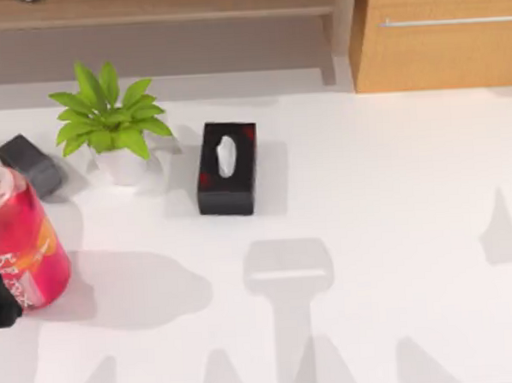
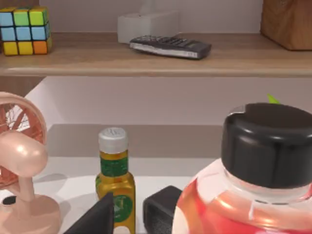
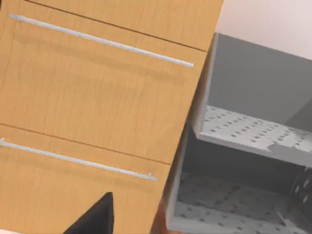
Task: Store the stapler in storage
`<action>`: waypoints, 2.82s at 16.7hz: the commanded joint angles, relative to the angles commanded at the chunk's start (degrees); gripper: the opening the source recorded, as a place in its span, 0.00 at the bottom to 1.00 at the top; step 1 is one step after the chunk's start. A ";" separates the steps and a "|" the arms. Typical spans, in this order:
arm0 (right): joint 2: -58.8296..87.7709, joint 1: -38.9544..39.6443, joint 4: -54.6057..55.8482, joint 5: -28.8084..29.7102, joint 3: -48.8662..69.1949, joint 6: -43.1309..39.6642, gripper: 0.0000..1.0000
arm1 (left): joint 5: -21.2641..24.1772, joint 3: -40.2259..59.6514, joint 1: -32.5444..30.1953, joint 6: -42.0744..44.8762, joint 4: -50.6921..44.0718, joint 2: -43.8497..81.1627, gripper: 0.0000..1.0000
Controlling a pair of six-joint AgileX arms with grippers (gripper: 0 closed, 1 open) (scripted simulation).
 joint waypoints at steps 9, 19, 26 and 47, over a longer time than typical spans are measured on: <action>48.95 4.10 27.96 3.26 20.61 -35.96 1.00 | 0.00 0.00 0.00 0.00 0.00 0.00 1.00; 100.56 8.90 55.12 8.83 39.89 -68.38 1.00 | 0.00 0.00 0.00 0.00 0.00 0.00 1.00; 109.80 9.78 60.29 10.40 43.55 -73.70 1.00 | 0.00 0.00 0.00 0.00 0.00 0.00 1.00; 112.77 9.05 56.59 9.72 50.24 -73.74 0.55 | 0.00 0.00 0.00 0.00 0.00 0.00 1.00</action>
